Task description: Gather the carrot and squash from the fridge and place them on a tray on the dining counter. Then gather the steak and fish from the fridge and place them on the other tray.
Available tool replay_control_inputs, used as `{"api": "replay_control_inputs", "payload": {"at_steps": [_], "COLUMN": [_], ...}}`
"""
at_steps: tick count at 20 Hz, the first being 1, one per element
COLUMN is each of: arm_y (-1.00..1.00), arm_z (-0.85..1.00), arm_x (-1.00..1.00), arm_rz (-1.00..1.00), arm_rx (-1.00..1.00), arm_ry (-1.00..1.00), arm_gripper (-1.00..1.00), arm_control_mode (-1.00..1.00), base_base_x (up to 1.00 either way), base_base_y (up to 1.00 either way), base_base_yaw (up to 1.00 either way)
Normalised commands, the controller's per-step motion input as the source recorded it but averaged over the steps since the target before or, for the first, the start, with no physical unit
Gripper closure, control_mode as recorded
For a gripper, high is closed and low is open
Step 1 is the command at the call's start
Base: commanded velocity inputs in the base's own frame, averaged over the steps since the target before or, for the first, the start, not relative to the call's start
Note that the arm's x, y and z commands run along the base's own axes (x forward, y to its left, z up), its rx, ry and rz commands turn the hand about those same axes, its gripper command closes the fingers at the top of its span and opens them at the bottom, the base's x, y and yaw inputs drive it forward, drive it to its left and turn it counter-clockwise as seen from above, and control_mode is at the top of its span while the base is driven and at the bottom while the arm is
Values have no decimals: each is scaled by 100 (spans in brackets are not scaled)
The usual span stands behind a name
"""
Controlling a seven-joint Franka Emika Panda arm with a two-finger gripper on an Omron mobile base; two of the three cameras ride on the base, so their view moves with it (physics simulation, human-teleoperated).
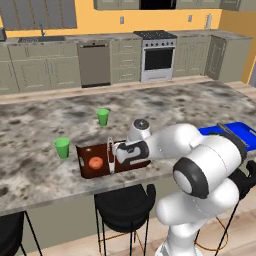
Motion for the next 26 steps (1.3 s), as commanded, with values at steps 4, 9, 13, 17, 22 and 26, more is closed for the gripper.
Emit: {"api": "replay_control_inputs", "payload": {"at_steps": [4,9,13,17,22,26], "arm_y": [0,1,5,8,2,9], "arm_z": [-26,-27,-28,-25,-8,34], "arm_x": [20,19,15,13,6,-10], "arm_rz": [0,0,0,-1,-1,-2], "arm_rx": [0,0,0,0,0,-2], "arm_ry": [0,0,1,4,1,0], "arm_gripper": [100,100,-100,-100,-100,-100], "arm_control_mode": [-100,-100,-100,-100,-100,-100], "base_base_x": [0,0,0,0,0,0], "base_base_y": [0,0,0,0,0,0], "base_base_yaw": [0,0,0,0,0,0]}}
